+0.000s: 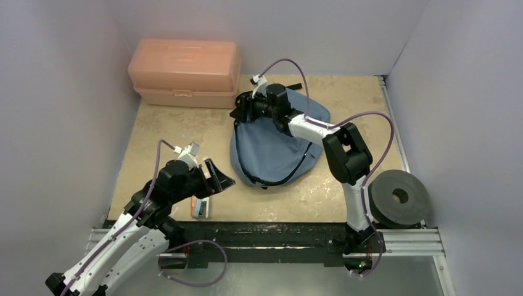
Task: Pack the student bag
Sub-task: Zip the student bag at the center of the board.
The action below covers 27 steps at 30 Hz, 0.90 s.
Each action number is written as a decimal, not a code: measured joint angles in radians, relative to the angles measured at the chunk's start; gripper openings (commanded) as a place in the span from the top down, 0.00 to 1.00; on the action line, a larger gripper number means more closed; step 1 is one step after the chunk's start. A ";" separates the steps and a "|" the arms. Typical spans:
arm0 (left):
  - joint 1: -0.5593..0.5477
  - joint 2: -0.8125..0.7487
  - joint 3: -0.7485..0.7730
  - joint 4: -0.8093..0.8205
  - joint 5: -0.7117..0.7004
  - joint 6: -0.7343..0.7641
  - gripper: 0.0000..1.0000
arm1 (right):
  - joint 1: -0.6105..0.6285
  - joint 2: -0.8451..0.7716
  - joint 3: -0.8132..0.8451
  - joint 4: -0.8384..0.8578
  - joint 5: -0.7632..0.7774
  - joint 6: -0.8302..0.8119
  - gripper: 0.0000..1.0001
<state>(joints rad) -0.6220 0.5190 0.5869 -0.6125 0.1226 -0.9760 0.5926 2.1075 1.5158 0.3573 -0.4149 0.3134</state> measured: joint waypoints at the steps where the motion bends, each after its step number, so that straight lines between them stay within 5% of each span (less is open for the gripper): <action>1: 0.000 0.005 0.000 -0.006 0.002 0.000 0.24 | -0.001 0.003 0.010 0.001 -0.008 0.000 0.41; 7: 0.000 0.046 0.000 0.002 0.024 -0.001 0.24 | -0.011 0.033 0.045 0.038 -0.073 0.016 0.48; 19: 0.000 0.048 0.000 0.005 0.031 -0.001 0.24 | -0.014 0.048 0.042 0.006 -0.037 -0.017 0.31; 27: 0.000 0.042 -0.010 0.042 0.050 -0.016 0.24 | -0.017 0.048 0.038 -0.019 -0.021 -0.024 0.50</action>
<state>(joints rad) -0.6220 0.5613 0.5770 -0.5709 0.1722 -0.9916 0.5755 2.1551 1.5539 0.3386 -0.4362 0.2897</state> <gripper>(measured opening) 0.761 0.549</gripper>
